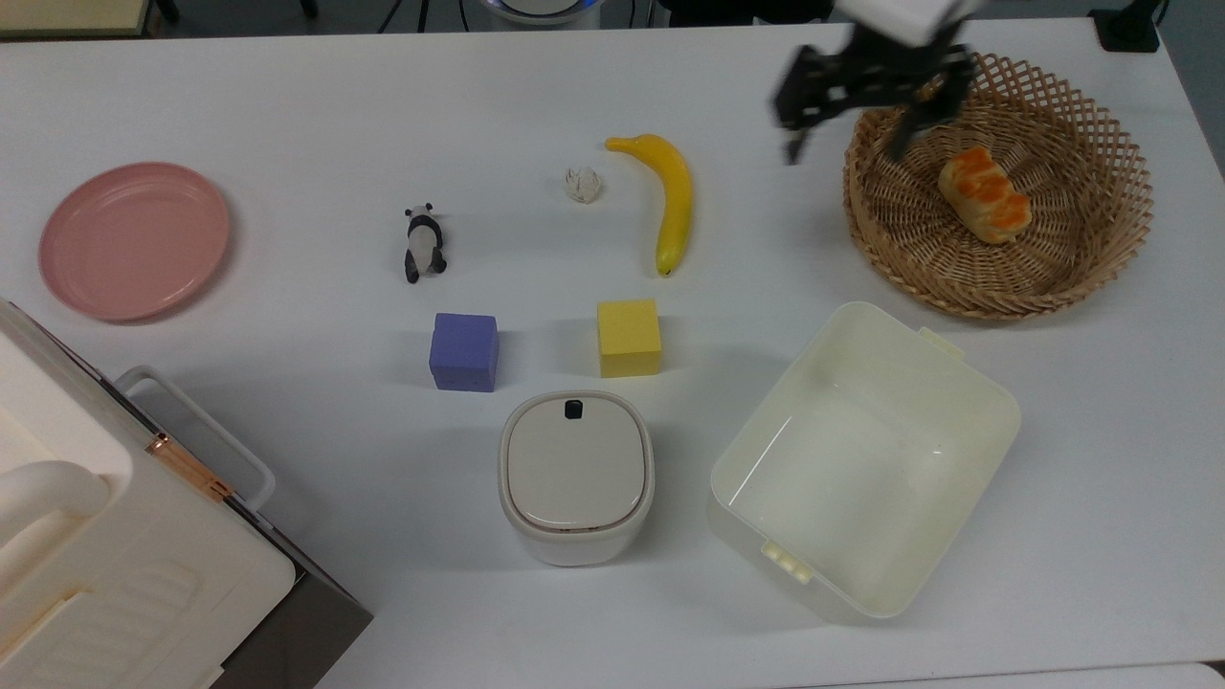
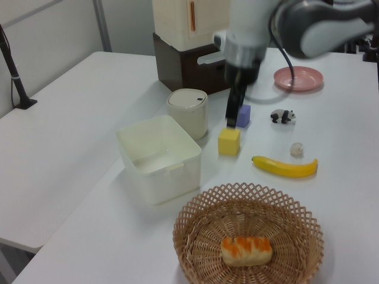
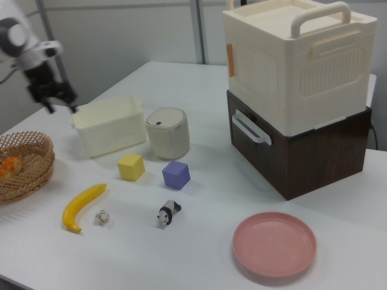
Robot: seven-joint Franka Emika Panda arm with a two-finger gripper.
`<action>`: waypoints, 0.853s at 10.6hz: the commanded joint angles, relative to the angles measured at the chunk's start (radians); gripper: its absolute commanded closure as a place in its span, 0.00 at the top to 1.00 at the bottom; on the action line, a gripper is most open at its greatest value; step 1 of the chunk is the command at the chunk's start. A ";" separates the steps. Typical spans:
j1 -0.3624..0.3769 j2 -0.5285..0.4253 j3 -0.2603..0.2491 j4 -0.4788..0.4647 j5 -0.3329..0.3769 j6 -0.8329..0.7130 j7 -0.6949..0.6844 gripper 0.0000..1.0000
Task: Put the bread in the basket
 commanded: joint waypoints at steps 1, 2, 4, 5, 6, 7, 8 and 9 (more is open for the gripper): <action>-0.198 -0.068 0.007 -0.010 0.015 -0.127 -0.176 1.00; -0.254 -0.089 0.007 -0.015 0.026 -0.158 -0.195 1.00; -0.354 -0.136 0.007 -0.019 0.070 -0.240 -0.274 1.00; -0.393 -0.165 0.007 -0.030 0.072 -0.267 -0.307 1.00; -0.417 -0.190 0.007 -0.042 0.072 -0.284 -0.310 1.00; -0.433 -0.204 0.007 -0.056 0.068 -0.291 -0.310 1.00; -0.443 -0.207 0.007 -0.059 0.063 -0.299 -0.310 1.00; -0.462 -0.201 0.008 -0.059 0.063 -0.302 -0.310 1.00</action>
